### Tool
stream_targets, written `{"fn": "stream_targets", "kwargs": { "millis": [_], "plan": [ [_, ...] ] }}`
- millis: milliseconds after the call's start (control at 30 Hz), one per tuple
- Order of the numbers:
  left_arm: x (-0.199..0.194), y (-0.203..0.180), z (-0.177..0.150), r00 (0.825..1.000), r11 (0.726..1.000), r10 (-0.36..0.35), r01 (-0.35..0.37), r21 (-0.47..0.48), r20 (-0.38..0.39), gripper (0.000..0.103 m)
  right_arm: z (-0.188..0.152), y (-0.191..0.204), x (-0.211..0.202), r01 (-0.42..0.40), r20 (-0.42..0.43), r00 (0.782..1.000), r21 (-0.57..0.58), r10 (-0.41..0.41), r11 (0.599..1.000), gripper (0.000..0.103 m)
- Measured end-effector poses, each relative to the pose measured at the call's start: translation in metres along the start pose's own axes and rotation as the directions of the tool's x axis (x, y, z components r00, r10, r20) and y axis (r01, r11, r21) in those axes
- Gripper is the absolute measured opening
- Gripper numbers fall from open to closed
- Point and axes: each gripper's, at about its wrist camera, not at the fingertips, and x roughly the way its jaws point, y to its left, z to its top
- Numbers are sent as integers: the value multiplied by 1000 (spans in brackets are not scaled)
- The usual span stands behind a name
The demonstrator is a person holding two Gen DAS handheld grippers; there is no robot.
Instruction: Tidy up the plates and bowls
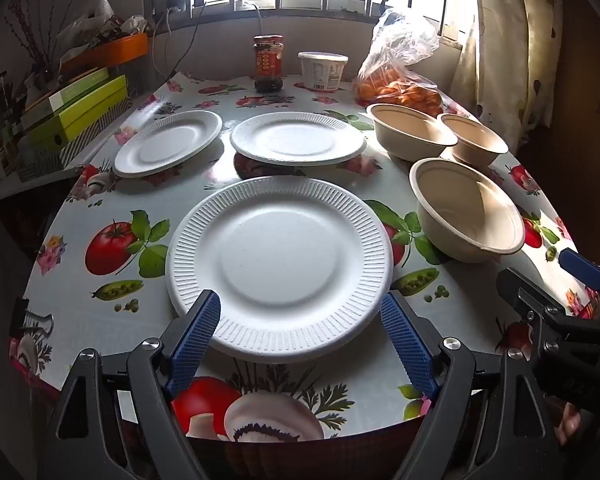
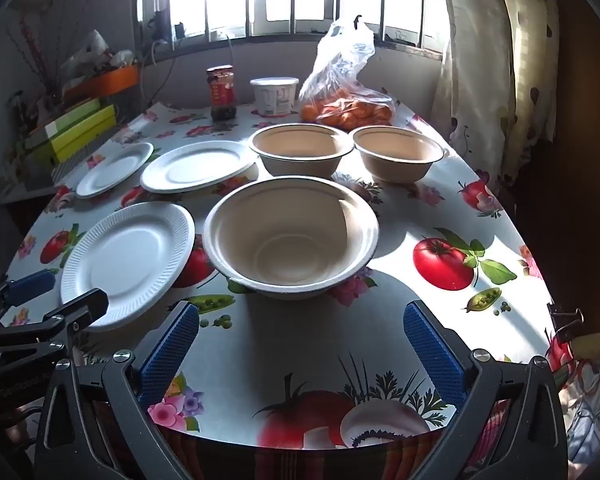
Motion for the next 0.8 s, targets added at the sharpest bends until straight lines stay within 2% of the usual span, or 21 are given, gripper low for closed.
{"fn": "stream_targets", "kwargs": {
  "millis": [800],
  "plan": [
    [0, 3, -1, 1000, 1000, 7, -7, 5, -4, 83, -2, -5, 4, -5, -12, 1000, 10, 5, 1000, 103]
  ]
}}
